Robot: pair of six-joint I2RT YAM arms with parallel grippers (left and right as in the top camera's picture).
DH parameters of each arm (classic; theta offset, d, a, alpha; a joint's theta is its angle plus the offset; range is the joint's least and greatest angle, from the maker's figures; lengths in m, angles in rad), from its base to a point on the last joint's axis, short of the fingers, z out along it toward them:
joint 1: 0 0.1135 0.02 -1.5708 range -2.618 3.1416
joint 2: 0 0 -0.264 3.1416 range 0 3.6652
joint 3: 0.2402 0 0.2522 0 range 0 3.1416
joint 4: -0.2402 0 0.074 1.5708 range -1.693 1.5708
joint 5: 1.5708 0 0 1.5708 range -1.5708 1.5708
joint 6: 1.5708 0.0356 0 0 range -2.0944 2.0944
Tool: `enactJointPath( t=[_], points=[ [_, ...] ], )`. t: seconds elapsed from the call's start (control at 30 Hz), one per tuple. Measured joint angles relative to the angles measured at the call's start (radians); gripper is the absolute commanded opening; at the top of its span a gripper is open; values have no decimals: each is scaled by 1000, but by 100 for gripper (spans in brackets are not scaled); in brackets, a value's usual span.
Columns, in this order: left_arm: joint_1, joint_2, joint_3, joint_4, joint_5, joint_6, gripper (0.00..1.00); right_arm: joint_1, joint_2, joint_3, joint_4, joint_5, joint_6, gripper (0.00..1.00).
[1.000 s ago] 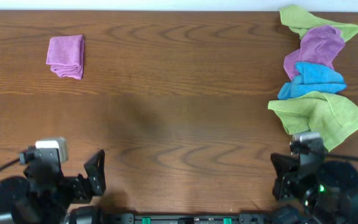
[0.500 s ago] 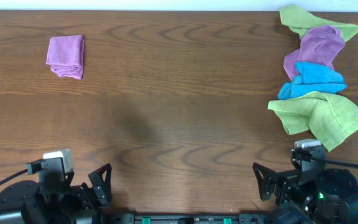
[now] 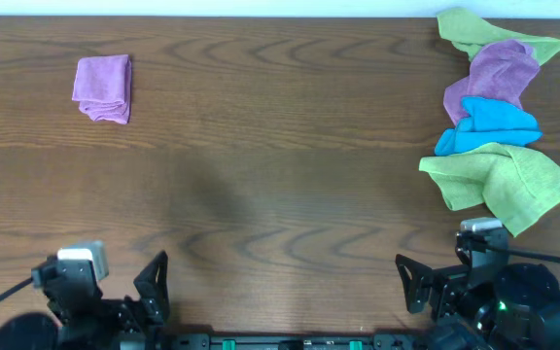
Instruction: Fold the cloth
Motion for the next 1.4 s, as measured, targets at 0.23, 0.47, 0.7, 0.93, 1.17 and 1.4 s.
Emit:
enactJointPath(
  t=[0.23, 0.47, 0.7, 0.93, 1.17, 1.4],
  points=[
    [-29, -152, -230, 214, -16, 230, 95, 0, 0, 0, 0, 0, 1, 99],
    [-50, -220, -505, 371, -16, 329, 95, 0, 0, -1, 0, 0, 3, 99],
    [-62, -285, -746, 551, 3, 336, 95, 0, 0, -1, 0, 0, 3, 99],
    [-63, -318, -885, 630, 18, 336, 95, 0, 0, -1, 0, 0, 3, 99],
    [-64, -340, -940, 679, 23, 331, 95, 0, 0, -1, 0, 0, 3, 99],
    [-64, -340, -941, 686, 8, 290, 95, 0, 0, -1, 0, 0, 3, 99]
  ],
)
